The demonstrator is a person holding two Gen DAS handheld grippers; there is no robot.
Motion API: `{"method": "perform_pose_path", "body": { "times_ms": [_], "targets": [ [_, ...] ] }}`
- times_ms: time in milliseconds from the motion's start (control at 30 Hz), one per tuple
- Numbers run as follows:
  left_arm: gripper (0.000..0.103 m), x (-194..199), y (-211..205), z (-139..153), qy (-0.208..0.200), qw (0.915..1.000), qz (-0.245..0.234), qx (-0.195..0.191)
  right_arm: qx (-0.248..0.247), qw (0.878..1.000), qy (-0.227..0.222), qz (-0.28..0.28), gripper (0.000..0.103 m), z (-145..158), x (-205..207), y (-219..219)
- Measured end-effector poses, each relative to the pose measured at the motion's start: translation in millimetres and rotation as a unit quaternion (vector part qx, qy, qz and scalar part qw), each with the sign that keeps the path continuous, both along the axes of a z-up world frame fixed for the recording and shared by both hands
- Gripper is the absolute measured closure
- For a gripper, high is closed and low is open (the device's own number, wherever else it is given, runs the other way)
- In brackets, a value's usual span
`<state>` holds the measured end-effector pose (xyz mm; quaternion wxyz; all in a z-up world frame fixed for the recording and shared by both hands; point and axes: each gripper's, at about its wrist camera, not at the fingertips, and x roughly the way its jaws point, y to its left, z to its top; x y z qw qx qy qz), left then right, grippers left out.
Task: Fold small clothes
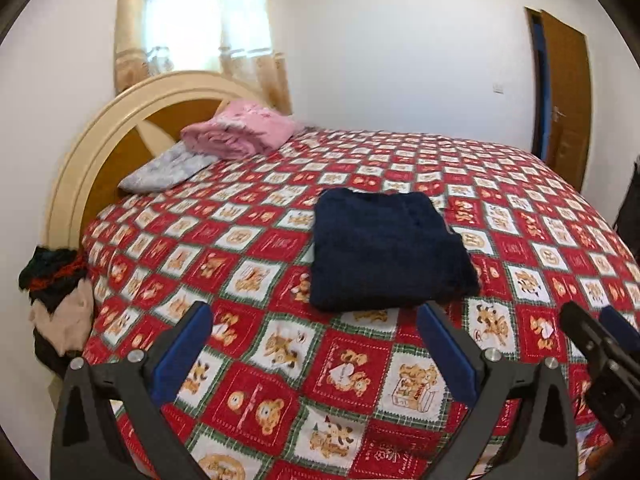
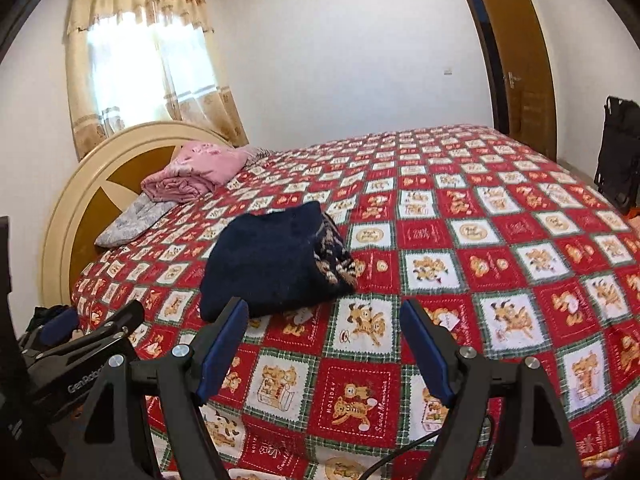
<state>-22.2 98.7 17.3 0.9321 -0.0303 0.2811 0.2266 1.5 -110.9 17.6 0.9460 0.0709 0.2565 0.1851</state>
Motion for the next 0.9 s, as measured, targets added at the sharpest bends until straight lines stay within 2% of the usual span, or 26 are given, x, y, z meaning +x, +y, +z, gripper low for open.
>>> {"method": "perform_pose_path", "body": {
  "times_ms": [133, 233, 300, 400, 433, 467, 533, 733, 900],
  "targets": [
    [0.0, -3, 2, 3, -0.001, 0.9993, -0.016, -0.034, -0.021, 0.999, -0.034, -0.009, 0.022, 16, -12, 1],
    [0.0, -3, 4, 3, 0.004, 0.9966, -0.034, -0.075, -0.012, 0.999, -0.04, -0.001, 0.022, 25, -19, -1],
    [0.0, -6, 2, 2, 0.004, 0.9956, -0.038, -0.086, -0.011, 0.999, -0.047, -0.002, 0.022, 29, -24, -2],
    [0.0, -10, -7, 5, -0.005, 0.9961, -0.046, -0.075, -0.017, 0.998, -0.065, -0.015, 0.021, 36, -31, -7],
    [0.0, -11, -10, 8, -0.008, 0.9966, -0.047, -0.067, -0.018, 0.997, -0.068, -0.018, 0.019, 37, -32, -8],
    [0.0, -13, -12, 11, -0.014, 0.9969, -0.049, -0.061, -0.023, 0.997, -0.072, -0.023, 0.012, 40, -31, -8],
    [0.0, -18, -15, 16, -0.029, 0.997, -0.051, -0.051, -0.031, 0.996, -0.083, -0.029, 0.009, 46, -33, -9],
    [0.0, -25, -21, 30, -0.06, 0.9969, -0.049, -0.014, -0.048, 0.993, -0.104, -0.037, 0.008, 59, -37, -5],
    [0.0, -30, -11, 40, -0.081, 0.996, -0.037, -0.011, -0.046, 0.994, -0.1, -0.028, 0.008, 67, -34, -1]
  ]
}}
